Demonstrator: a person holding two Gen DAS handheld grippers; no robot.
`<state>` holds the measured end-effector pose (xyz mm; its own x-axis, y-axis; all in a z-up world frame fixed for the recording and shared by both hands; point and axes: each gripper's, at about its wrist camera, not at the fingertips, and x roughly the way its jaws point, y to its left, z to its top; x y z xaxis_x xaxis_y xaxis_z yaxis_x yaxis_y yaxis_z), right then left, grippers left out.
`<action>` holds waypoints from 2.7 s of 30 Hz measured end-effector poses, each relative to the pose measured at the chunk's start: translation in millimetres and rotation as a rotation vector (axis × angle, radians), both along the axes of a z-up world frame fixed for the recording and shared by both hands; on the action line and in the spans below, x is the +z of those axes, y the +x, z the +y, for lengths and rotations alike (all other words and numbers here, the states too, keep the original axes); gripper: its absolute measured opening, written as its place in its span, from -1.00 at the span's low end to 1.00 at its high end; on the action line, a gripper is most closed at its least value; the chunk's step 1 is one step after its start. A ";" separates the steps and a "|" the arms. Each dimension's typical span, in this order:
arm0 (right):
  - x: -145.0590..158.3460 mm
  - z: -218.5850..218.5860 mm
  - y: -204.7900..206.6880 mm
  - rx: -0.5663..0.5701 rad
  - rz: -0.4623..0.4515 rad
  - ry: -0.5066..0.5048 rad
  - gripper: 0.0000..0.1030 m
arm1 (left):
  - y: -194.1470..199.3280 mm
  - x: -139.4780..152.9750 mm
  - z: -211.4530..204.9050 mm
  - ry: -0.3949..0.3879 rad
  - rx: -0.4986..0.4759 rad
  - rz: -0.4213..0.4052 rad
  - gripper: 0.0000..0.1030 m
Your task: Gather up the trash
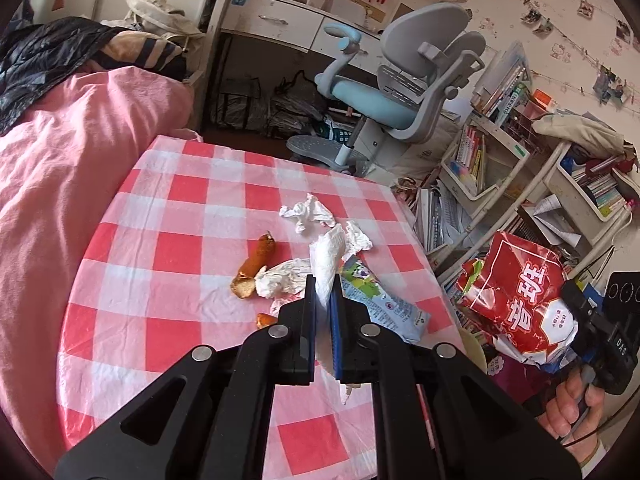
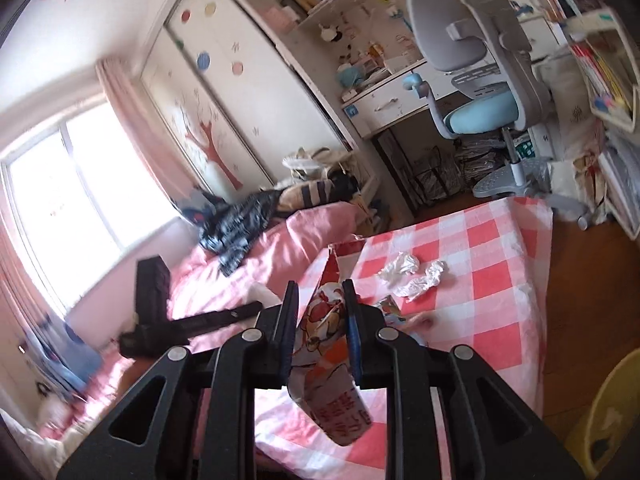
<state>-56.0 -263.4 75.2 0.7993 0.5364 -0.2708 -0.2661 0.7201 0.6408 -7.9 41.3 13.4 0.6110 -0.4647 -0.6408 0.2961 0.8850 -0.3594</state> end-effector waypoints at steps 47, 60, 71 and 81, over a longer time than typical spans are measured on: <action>-154.6 -224.9 -112.6 -0.530 0.391 -0.142 0.06 | -49.0 -107.0 -431.1 0.241 -0.531 0.107 0.14; -1.8 -51.9 -30.5 -0.247 0.053 -0.319 0.63 | -31.1 14.1 -178.2 0.295 -0.041 -0.199 0.85; -20.1 33.3 12.4 -0.105 0.148 -0.406 0.66 | 18.6 0.0 -33.0 0.233 0.254 -0.063 0.85; -29.4 58.1 22.2 -0.111 0.195 -0.535 0.66 | 12.4 -0.5 -14.8 0.291 0.201 -0.073 0.86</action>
<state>-33.7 -205.3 45.8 0.7508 0.2006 -0.6294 -0.0842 0.9740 0.2101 4.5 26.5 12.9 0.7209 -0.1346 -0.6799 0.1210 0.9903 -0.0678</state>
